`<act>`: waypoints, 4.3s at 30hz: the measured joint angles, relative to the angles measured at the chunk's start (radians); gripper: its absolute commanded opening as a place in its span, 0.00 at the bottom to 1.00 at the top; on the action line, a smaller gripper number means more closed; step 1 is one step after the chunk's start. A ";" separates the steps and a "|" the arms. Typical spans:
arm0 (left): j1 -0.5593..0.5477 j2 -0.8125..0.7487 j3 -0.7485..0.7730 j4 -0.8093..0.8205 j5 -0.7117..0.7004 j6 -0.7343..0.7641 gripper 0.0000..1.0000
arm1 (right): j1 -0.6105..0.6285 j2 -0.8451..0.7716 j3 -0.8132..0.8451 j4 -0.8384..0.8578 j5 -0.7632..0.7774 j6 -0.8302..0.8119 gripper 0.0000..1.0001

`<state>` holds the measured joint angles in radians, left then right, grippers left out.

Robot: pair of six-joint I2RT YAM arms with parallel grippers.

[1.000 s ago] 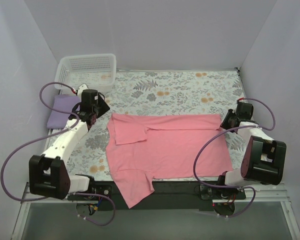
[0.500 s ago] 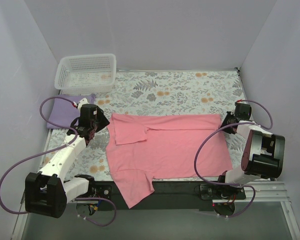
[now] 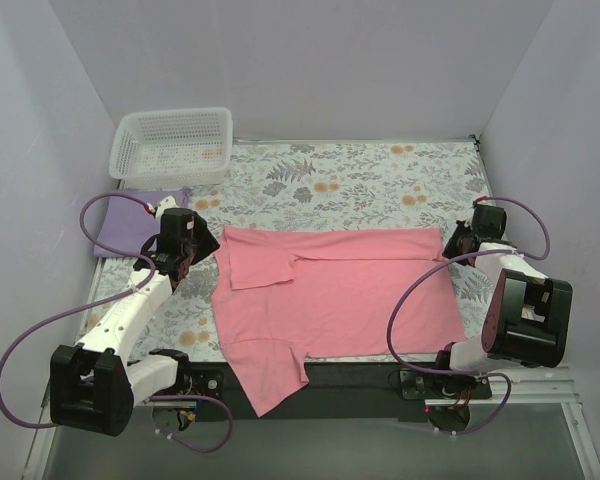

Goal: Fold and stack the t-shirts
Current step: Fold the tshirt

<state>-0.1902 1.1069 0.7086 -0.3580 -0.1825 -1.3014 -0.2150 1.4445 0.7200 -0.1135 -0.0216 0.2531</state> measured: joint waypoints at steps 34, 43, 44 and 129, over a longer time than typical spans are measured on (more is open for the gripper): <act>0.000 0.000 0.000 0.000 0.015 0.004 0.49 | 0.000 0.085 0.036 -0.013 -0.080 0.002 0.01; 0.000 0.000 0.000 0.000 0.015 0.005 0.49 | 0.000 0.084 0.044 -0.021 -0.078 -0.002 0.01; 0.000 0.000 0.000 0.000 0.015 0.005 0.49 | 0.000 0.082 0.048 -0.027 -0.069 -0.004 0.01; -0.259 0.287 0.385 -0.134 -0.092 -0.016 0.52 | 0.053 -0.102 0.141 -0.080 -0.206 0.017 0.50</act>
<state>-0.4488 1.3937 1.0939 -0.4919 -0.2745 -1.3174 -0.1619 1.3422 0.8612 -0.1936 -0.2272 0.2699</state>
